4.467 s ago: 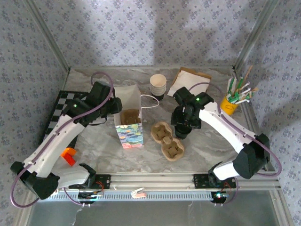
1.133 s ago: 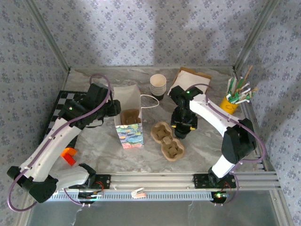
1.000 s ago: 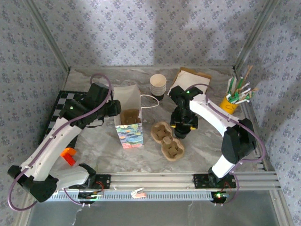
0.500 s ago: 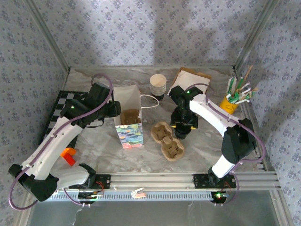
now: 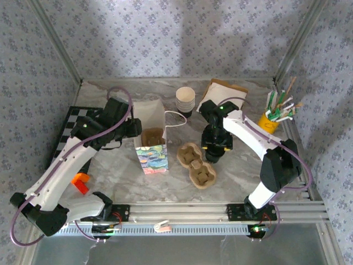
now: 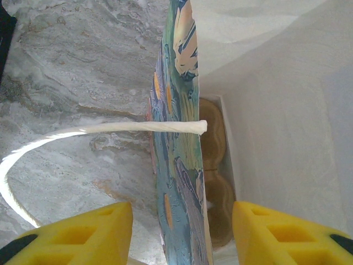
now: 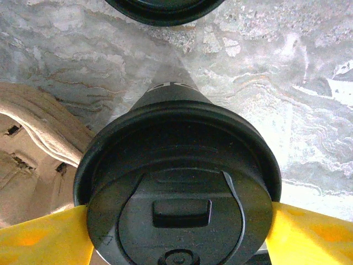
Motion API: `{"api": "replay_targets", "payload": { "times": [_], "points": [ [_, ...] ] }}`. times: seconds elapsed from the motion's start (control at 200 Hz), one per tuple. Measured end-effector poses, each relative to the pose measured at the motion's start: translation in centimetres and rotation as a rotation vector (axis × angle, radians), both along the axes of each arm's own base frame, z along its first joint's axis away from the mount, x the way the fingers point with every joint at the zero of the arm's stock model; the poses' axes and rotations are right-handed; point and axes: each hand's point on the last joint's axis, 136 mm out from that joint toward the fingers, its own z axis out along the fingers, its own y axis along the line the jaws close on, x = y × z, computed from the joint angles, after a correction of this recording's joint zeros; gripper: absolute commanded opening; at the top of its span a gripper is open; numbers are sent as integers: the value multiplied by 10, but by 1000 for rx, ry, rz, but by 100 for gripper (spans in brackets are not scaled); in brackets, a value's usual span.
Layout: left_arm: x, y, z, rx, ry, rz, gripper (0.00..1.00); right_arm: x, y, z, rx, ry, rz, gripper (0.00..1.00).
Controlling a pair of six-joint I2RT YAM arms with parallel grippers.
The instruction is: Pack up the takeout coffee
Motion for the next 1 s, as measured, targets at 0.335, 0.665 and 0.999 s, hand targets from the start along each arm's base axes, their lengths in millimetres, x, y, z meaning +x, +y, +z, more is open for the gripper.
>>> {"api": "replay_targets", "payload": {
  "times": [0.335,0.665,0.999],
  "points": [
    [-1,0,1,1,2,0,51,1,0,1,4,-2,49,69],
    [-1,1,12,-10,-14,0,51,1,-1,13,27,-42,57,69],
    [-11,3,12,6,9,-8,52,-14,-11,49,38,-87,58,68]
  ]
}}
